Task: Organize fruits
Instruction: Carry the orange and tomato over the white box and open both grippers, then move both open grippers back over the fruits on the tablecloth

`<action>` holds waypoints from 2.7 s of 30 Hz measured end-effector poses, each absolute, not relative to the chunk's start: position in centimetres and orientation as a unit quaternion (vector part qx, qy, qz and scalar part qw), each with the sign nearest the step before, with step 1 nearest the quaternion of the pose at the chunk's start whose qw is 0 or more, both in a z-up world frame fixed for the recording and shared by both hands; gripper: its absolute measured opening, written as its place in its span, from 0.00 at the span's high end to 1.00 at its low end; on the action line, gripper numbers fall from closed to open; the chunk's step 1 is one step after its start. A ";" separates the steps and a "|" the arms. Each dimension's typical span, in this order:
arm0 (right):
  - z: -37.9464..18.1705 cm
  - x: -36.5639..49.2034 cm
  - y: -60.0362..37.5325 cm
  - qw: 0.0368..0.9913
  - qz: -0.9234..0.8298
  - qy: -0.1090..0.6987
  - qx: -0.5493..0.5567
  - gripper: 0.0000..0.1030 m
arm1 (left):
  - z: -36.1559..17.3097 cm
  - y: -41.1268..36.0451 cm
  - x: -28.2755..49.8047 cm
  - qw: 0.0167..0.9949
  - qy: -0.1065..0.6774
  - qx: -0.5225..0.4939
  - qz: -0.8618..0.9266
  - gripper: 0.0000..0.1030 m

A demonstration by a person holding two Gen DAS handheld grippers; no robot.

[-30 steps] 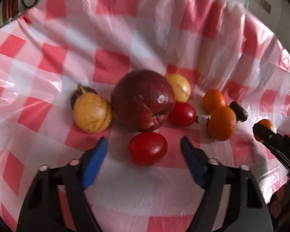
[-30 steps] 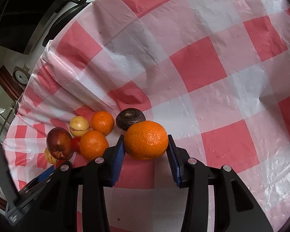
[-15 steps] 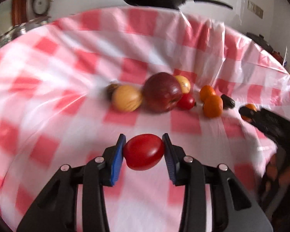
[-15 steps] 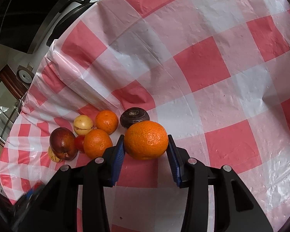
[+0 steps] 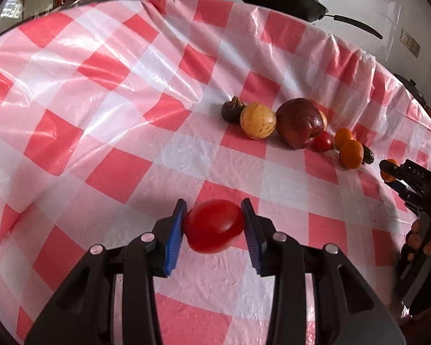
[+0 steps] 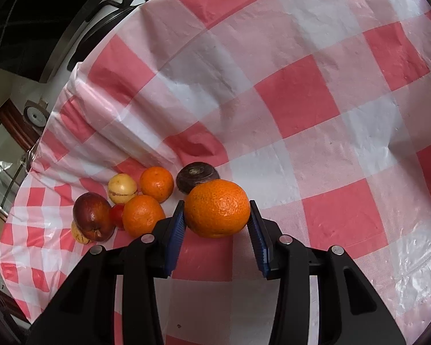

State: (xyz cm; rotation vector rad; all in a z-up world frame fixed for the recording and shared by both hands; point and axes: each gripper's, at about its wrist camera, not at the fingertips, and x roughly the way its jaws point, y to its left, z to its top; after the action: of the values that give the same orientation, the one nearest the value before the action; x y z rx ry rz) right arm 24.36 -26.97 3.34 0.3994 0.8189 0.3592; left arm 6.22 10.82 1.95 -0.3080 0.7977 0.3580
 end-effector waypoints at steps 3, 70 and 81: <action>3.5 24.0 -27.3 0.886 0.165 0.386 0.198 0.59 | 1.8 11.1 6.1 0.894 0.382 -0.153 0.178 0.62; -14.2 -37.9 12.8 0.493 0.586 0.420 -0.487 0.59 | -15.1 30.8 -44.4 0.666 0.524 -0.270 0.457 0.61; -13.2 -36.3 12.2 0.513 0.584 0.432 -0.457 0.43 | -16.1 30.8 -44.2 0.645 0.547 -0.258 0.467 0.55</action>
State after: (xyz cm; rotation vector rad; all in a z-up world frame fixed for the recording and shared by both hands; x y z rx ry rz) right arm -36.32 12.17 -13.25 -1.0985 1.0394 1.4047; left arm -44.21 30.85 -16.13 -0.5871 1.2441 1.0639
